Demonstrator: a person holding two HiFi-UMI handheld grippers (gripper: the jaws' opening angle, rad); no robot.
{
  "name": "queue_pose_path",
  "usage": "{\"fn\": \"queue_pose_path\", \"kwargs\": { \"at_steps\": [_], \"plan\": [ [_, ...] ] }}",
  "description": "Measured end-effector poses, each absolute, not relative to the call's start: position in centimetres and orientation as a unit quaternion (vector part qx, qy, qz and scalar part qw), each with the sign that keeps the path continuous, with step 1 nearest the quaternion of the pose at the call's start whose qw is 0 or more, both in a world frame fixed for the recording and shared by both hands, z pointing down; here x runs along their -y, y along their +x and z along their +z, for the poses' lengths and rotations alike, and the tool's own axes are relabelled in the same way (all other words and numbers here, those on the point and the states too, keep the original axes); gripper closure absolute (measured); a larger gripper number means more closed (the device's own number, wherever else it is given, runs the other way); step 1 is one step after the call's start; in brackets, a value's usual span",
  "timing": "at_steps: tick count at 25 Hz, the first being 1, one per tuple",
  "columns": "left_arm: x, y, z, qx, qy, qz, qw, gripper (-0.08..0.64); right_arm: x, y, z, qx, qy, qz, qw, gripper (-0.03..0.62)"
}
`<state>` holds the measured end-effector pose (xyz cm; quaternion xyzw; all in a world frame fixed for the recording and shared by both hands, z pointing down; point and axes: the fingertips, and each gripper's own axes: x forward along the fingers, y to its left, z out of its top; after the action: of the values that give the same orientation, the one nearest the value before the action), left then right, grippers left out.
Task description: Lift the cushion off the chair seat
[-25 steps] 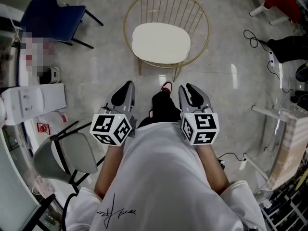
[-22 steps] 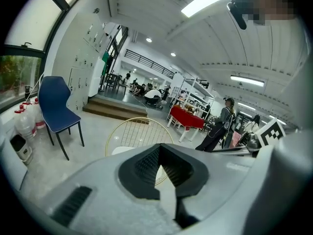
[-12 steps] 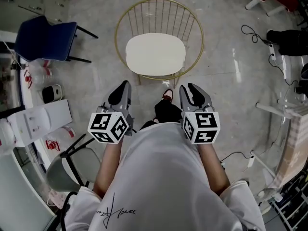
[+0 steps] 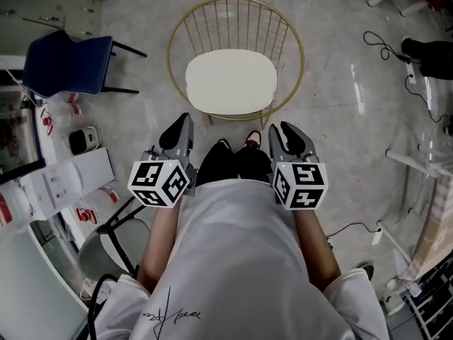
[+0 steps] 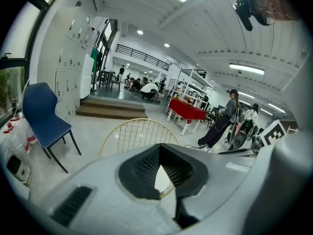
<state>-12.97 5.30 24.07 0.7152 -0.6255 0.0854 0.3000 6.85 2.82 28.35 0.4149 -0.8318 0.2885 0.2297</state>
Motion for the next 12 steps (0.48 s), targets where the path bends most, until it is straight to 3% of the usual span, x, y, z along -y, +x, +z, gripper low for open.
{"fn": "queue_pose_path", "kwargs": {
  "at_steps": [12],
  "plan": [
    [-3.2, -13.4, 29.9, 0.606, 0.702, 0.119, 0.354, 0.56, -1.1, 6.2, 32.1, 0.809, 0.419, 0.33, 0.248, 0.48]
  ]
}}
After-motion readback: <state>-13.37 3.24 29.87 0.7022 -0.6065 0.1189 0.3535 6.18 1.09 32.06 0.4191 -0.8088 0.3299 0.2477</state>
